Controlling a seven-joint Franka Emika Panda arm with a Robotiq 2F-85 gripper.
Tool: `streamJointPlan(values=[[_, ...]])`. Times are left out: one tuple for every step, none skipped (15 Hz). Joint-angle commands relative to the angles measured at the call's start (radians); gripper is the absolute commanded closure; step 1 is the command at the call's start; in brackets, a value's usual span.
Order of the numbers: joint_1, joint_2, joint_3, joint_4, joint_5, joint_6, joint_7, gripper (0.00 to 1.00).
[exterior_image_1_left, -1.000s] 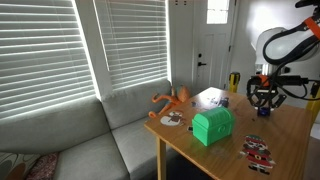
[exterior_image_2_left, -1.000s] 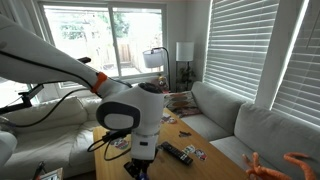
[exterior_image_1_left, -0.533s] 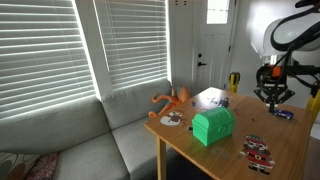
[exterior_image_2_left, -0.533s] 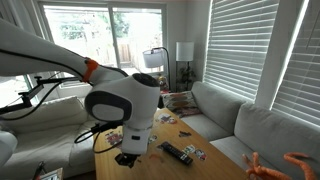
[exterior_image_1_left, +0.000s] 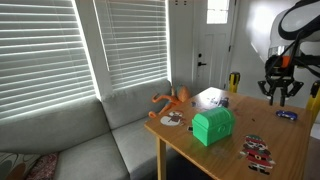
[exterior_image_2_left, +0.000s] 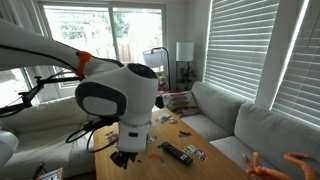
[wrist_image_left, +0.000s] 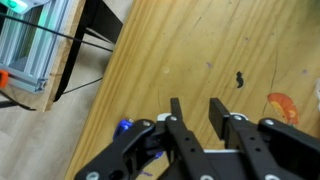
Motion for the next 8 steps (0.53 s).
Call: streamJointPlan(values=[[-0.019,-0.026,-0.003,-0.015,-0.079,0.047,-0.163,0.33],[-0.019,0.001,0.011,0.001,-0.046,0.012,-0.080,0.52],[-0.023,0.001,0.009,0.001,-0.055,0.026,-0.114,0.43],[-0.026,0.001,0.009,0.001,-0.058,0.033,-0.134,0.37],[-0.027,0.001,0.009,0.001,-0.060,0.034,-0.144,0.33],[-0.027,0.001,0.009,0.001,-0.060,0.034,-0.148,0.33],[-0.027,0.001,0.009,0.001,-0.061,0.034,-0.150,0.33],[-0.028,0.007,0.005,0.007,-0.070,0.023,-0.171,0.08]])
